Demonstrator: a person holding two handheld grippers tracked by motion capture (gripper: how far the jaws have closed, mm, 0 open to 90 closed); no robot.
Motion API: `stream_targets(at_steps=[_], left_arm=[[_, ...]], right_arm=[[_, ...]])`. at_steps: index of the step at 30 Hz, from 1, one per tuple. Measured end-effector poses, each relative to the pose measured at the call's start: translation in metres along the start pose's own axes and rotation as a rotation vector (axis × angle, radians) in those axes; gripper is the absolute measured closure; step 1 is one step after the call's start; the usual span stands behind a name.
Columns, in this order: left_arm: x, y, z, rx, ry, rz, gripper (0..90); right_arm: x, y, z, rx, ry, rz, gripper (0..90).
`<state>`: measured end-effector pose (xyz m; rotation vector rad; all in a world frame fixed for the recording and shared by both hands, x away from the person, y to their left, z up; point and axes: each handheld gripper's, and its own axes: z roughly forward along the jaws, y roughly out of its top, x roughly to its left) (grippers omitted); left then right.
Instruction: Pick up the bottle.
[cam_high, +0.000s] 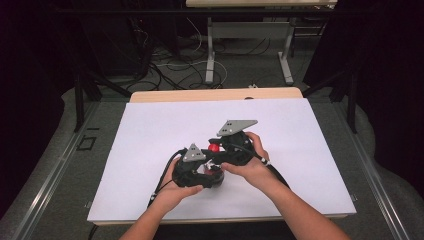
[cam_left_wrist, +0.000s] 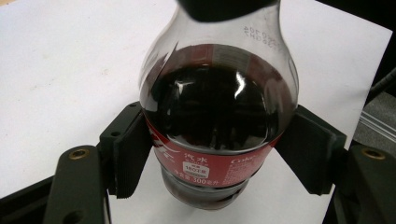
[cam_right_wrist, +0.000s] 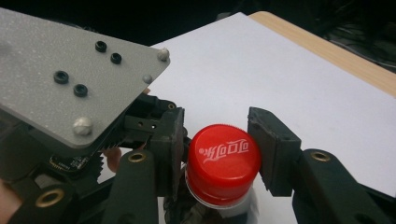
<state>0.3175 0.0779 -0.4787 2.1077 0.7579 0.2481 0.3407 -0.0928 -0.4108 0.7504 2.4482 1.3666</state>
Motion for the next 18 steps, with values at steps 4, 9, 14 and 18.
stream_targets(at_steps=[4, 9, 14, 18], left_arm=[[0.001, 0.0, -0.001, -0.002, -0.011, -0.004, 30.5], [0.001, 0.0, -0.002, -0.005, -0.019, 0.005, 30.5], [0.0, -0.001, 0.0, -0.003, -0.025, 0.003, 30.5], [0.001, 0.0, 0.0, -0.006, -0.017, -0.001, 30.5]], right_arm=[[-0.01, 0.005, 0.0, 0.031, 0.086, -0.007, 60.3], [-0.027, 0.01, 0.001, 0.071, 0.226, -0.047, 60.6], [-0.039, 0.017, -0.003, 0.047, 0.312, -0.09, 60.8], [-0.035, 0.017, -0.005, 0.06, 0.279, -0.116, 60.8]])
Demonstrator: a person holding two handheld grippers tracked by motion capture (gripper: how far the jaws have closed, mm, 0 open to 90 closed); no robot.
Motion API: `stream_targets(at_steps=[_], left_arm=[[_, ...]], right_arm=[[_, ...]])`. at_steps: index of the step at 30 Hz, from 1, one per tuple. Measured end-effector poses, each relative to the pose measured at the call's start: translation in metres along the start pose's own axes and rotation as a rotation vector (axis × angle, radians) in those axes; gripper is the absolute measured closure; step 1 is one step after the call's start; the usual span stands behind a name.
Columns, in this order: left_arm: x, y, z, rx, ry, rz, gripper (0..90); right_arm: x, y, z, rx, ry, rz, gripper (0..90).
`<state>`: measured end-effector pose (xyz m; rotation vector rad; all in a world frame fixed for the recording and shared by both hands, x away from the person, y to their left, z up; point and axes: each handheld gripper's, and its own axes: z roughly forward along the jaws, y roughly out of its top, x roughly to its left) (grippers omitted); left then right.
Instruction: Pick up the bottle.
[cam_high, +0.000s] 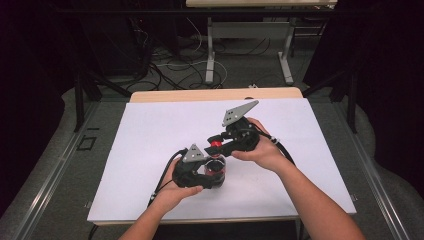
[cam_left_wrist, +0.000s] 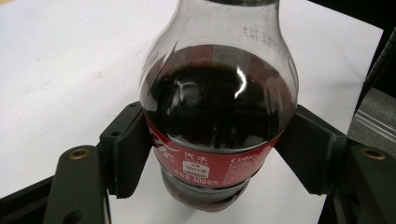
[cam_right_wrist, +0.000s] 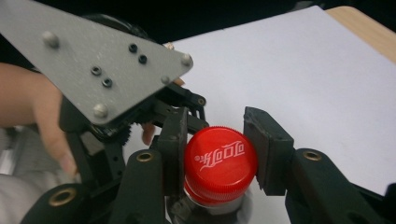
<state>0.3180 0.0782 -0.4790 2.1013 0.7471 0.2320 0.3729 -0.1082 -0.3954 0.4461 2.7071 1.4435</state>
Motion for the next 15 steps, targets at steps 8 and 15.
stream_targets(at_steps=[8, 15], left_arm=[[0.006, -0.003, 0.001, 0.002, 0.025, -0.014, 30.4], [0.016, -0.007, 0.001, 0.009, 0.052, -0.023, 30.4]], right_arm=[[0.003, 0.0, -0.001, 0.006, -0.053, 0.003, 60.7], [0.001, -0.001, -0.006, -0.006, -0.075, 0.019, 60.7]])
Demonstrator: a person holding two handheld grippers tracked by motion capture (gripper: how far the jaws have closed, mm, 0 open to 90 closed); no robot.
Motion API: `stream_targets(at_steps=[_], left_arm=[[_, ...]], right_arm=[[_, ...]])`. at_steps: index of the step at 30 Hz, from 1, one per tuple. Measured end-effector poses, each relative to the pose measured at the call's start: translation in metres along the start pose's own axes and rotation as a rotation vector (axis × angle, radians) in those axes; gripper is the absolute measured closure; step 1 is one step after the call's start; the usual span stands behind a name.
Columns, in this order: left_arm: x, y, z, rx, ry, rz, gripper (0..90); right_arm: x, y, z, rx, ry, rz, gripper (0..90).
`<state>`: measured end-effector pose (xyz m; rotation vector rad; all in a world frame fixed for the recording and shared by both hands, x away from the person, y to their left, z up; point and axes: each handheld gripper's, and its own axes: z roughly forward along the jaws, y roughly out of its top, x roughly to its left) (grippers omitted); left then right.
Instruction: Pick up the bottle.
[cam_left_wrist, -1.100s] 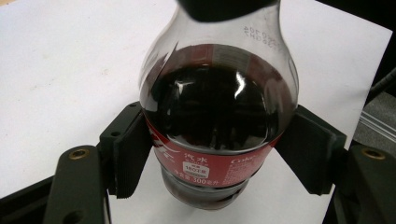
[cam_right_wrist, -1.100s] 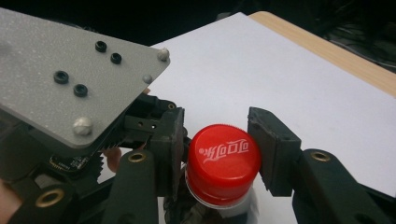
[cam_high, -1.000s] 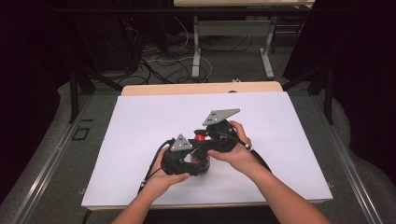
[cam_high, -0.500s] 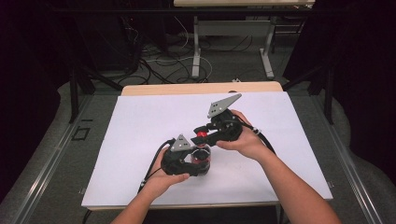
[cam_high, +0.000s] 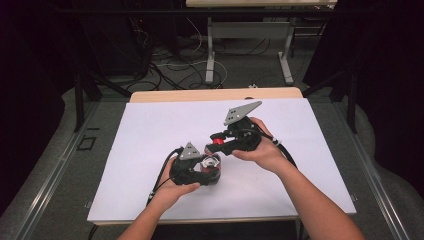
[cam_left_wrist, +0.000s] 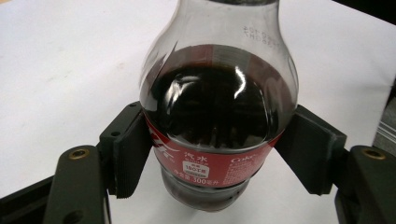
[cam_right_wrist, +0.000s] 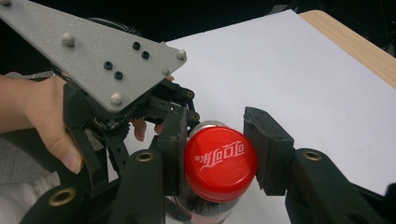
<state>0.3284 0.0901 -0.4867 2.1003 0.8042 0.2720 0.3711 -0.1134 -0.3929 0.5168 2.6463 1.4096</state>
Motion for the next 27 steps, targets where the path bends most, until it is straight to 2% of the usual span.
stream_targets(at_steps=[4, 6, 7, 8, 9, 12, 16, 17, 19, 25, 27], left_arm=[[0.004, -0.001, -0.001, -0.011, 0.009, -0.025, 30.4], [0.006, -0.001, -0.002, -0.014, 0.026, -0.028, 30.4], [0.008, -0.001, -0.002, -0.016, 0.025, -0.02, 30.4], [0.008, -0.001, -0.002, -0.025, 0.029, -0.034, 30.4], [0.01, -0.001, -0.003, -0.019, 0.034, -0.031, 30.4], [0.012, -0.001, -0.004, -0.034, 0.038, -0.045, 30.4], [0.014, 0.0, -0.005, -0.034, 0.049, -0.042, 30.4], [0.015, 0.0, -0.006, -0.024, 0.05, -0.039, 30.3], [0.014, 0.001, -0.005, -0.042, 0.05, -0.05, 30.3], [0.016, 0.005, -0.008, -0.037, 0.058, -0.034, 30.3], [0.015, 0.006, -0.008, -0.05, 0.061, -0.043, 30.3]], right_arm=[[-0.001, -0.001, -0.004, 0.012, -0.001, 0.008, 60.7], [-0.001, -0.003, -0.004, 0.005, -0.017, 0.014, 60.7], [-0.002, -0.003, -0.005, 0.023, -0.022, 0.014, 60.7], [-0.002, -0.005, -0.005, 0.014, -0.031, 0.018, 60.7], [-0.002, -0.006, -0.005, 0.023, -0.036, 0.003, 60.7], [-0.001, -0.009, -0.006, 0.039, -0.037, 0.021, 60.7], [0.0, -0.016, -0.007, 0.034, -0.063, 0.02, 60.7], [0.001, -0.018, -0.008, 0.035, -0.072, 0.03, 60.7], [-0.001, -0.023, -0.009, 0.038, -0.071, 0.035, 60.7], [-0.003, -0.035, -0.016, 0.048, -0.112, 0.08, 60.7], [-0.004, -0.039, -0.017, 0.034, -0.129, 0.083, 60.6]])
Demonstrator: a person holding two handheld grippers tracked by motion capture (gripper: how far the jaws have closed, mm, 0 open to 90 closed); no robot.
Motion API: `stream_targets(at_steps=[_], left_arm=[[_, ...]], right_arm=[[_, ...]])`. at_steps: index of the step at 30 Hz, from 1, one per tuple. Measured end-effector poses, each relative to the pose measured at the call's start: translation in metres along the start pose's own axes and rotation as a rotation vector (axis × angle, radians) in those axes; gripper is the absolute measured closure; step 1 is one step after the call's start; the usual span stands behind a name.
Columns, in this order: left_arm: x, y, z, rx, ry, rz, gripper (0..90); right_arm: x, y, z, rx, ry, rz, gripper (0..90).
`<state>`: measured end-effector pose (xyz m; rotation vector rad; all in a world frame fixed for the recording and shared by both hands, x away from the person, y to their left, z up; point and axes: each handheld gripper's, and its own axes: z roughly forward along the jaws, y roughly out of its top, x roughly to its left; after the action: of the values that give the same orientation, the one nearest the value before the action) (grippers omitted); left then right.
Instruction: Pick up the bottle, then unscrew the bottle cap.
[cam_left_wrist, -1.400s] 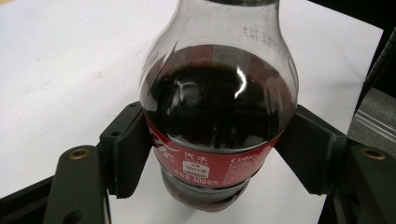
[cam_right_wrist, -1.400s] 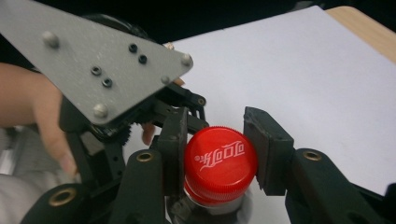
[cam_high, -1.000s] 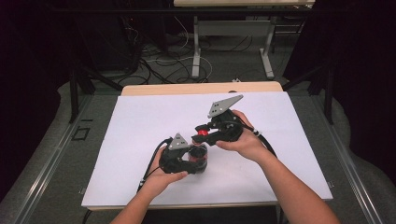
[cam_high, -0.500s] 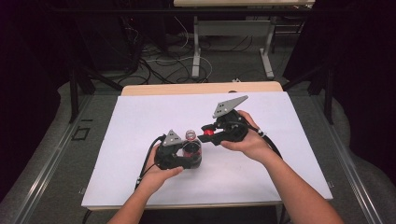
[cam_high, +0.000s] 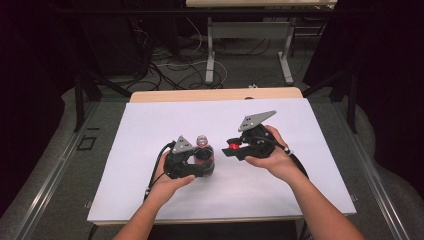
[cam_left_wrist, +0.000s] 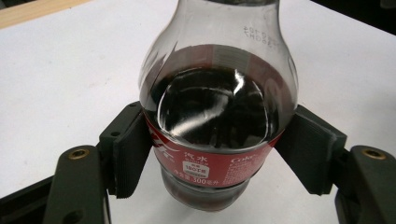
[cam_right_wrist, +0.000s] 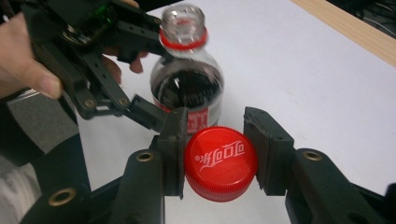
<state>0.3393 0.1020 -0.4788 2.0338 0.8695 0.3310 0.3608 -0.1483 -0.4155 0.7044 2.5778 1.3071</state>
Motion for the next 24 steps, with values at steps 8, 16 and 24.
stream_targets(at_steps=[8, 16, 24], left_arm=[[0.001, 0.004, 0.001, -0.006, 0.007, -0.005, 30.3], [0.003, 0.017, 0.005, -0.028, 0.016, -0.005, 30.3], [0.007, 0.038, 0.013, -0.031, 0.01, -0.018, 30.2]], right_arm=[[-0.001, -0.015, -0.004, 0.026, -0.059, 0.035, 60.7], [-0.002, -0.03, -0.007, 0.037, -0.106, 0.08, 60.6], [-0.013, -0.046, -0.011, 0.021, -0.159, 0.129, 60.6]])
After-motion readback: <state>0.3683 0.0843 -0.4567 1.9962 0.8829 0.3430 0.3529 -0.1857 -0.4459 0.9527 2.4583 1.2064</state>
